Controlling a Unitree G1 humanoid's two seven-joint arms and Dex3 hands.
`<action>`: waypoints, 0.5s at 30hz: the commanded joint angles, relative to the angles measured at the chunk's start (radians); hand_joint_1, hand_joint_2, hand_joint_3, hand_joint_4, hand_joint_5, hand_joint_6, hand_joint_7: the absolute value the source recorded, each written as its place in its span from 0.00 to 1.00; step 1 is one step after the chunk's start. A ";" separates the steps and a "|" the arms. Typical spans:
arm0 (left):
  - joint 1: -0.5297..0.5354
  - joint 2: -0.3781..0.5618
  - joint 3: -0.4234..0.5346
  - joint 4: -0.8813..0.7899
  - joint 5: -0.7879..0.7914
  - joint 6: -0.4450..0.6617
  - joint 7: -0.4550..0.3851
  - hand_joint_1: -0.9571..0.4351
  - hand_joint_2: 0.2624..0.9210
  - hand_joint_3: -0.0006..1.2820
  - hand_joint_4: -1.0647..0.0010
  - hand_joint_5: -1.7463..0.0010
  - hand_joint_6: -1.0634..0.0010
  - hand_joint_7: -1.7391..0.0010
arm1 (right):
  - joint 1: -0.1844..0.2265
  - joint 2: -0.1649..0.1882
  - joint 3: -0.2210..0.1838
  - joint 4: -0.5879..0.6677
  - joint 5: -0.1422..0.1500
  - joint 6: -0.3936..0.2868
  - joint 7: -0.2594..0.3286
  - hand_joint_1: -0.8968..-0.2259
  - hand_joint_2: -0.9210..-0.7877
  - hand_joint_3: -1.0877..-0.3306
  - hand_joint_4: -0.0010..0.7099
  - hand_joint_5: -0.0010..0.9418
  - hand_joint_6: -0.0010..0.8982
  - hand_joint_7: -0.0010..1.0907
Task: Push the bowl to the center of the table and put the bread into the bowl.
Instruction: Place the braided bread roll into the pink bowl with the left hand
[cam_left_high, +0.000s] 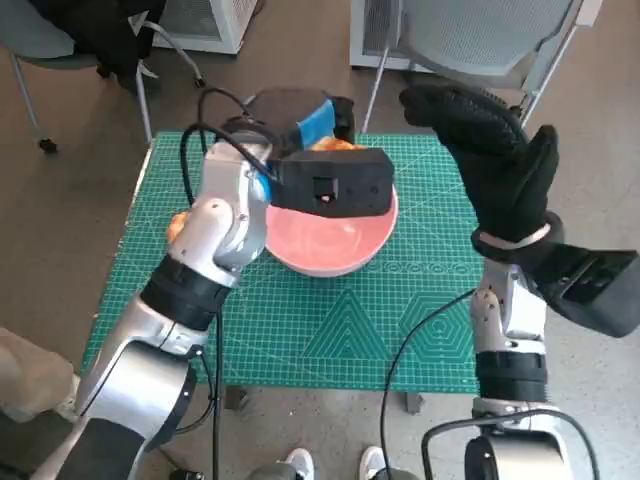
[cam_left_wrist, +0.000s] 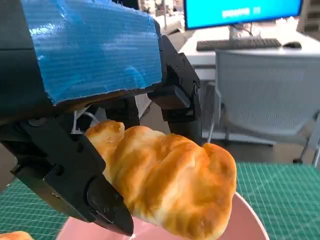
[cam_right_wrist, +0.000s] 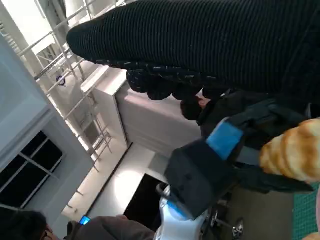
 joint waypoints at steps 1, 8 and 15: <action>-0.053 0.000 -0.011 0.044 -0.009 -0.031 0.024 0.69 1.00 0.09 0.41 0.22 0.43 0.38 | 0.028 -0.005 0.000 -0.010 -0.007 0.013 -0.011 0.27 0.00 0.40 0.07 0.00 0.00 0.22; -0.053 -0.006 0.001 0.088 -0.035 -0.070 0.053 0.69 1.00 0.10 0.39 0.26 0.48 0.32 | 0.037 -0.010 0.001 -0.025 -0.014 0.015 -0.027 0.27 0.00 0.41 0.07 0.00 0.00 0.23; -0.037 0.001 0.016 0.058 -0.106 -0.038 -0.073 0.78 0.90 0.13 0.66 0.45 0.73 0.64 | 0.043 -0.008 0.004 -0.030 -0.024 0.011 -0.041 0.27 0.00 0.41 0.07 0.00 0.00 0.23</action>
